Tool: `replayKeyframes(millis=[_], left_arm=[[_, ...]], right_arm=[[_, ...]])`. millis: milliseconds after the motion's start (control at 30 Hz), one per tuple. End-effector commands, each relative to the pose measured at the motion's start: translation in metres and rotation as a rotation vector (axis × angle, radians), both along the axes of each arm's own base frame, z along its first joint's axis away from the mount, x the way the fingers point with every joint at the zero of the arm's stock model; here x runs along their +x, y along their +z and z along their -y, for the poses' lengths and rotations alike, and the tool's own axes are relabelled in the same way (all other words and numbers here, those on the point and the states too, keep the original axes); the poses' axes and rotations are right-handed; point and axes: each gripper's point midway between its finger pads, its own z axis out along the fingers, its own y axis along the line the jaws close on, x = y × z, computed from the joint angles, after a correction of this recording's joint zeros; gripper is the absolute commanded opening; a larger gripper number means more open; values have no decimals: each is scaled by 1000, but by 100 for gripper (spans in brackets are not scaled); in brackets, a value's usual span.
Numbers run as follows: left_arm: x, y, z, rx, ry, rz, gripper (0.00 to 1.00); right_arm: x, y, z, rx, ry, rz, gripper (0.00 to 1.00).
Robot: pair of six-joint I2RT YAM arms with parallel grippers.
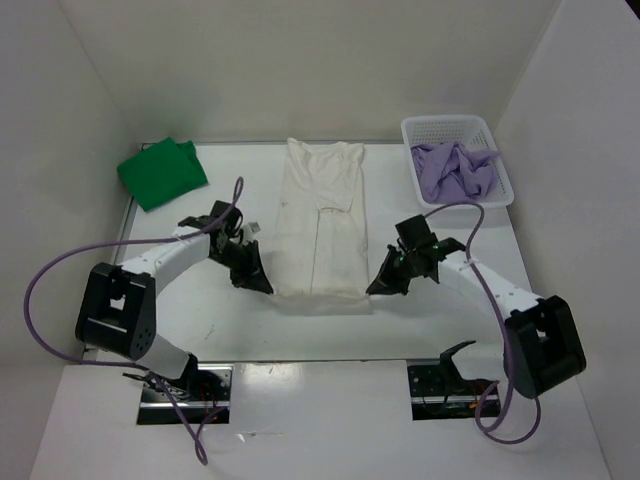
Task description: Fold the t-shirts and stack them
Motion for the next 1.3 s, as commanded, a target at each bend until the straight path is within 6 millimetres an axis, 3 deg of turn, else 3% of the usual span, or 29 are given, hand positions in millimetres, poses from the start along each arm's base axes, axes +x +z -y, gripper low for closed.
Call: replayKeyframes(millis=[0, 33, 67, 133, 167, 200, 233, 267, 333, 400, 433, 567, 633, 700, 733, 800, 833, 1000, 1100, 1133, 1167, 1267], left_arm=[[51, 19, 0, -40, 62, 106, 1], [66, 22, -2, -38, 76, 135, 1], [76, 16, -1, -27, 80, 137, 1], [111, 27, -2, -39, 126, 201, 1], [121, 20, 0, -39, 127, 199, 1], [134, 21, -2, -32, 154, 214, 1], [146, 22, -3, -22, 168, 235, 1], [163, 22, -2, -12, 175, 263, 1], [185, 18, -6, -23, 224, 274, 1], [204, 21, -5, -20, 240, 318, 1], [212, 14, -7, -19, 257, 306, 1], [243, 24, -7, -31, 289, 356, 2], [259, 32, -9, -20, 303, 409, 4], [270, 31, -13, -19, 314, 415, 5], [274, 19, -9, -31, 305, 393, 7], [285, 16, -5, -47, 287, 400, 8], [285, -1, -5, -38, 287, 368, 10], [297, -4, -5, -39, 303, 399, 20], [309, 12, -1, -79, 327, 450, 26], [314, 24, 0, -90, 327, 484, 27], [321, 35, 1, -104, 337, 508, 32], [324, 67, 0, -119, 342, 577, 42]], right_arm=[[51, 13, 15, -47, 5, 102, 0], [64, 15, 17, -59, 1, 124, 0], [86, 29, 15, -53, 12, 185, 0], [116, 20, 20, -84, 0, 202, 0], [138, 31, 20, -91, 6, 257, 0], [149, 30, 21, -98, 7, 259, 0], [163, 19, 24, -107, 2, 248, 0], [180, 29, 22, -111, 2, 287, 0], [198, 22, 22, -120, 9, 290, 0], [219, 29, 24, -130, 0, 325, 0], [226, 27, 23, -134, 9, 329, 0], [260, 37, 31, -135, -18, 375, 0], [274, 46, 33, -129, -31, 412, 0], [282, 26, 32, -142, -18, 370, 0], [292, 27, 32, -153, -13, 388, 0], [295, 9, 33, -172, -15, 352, 0], [300, 8, 34, -178, -20, 364, 0], [314, -1, 36, -203, -31, 358, 3], [318, 1, 38, -216, -39, 362, 9], [318, 7, 38, -214, -41, 375, 13], [318, 14, 35, -200, -36, 384, 24], [315, 39, 36, -190, -42, 429, 37]])
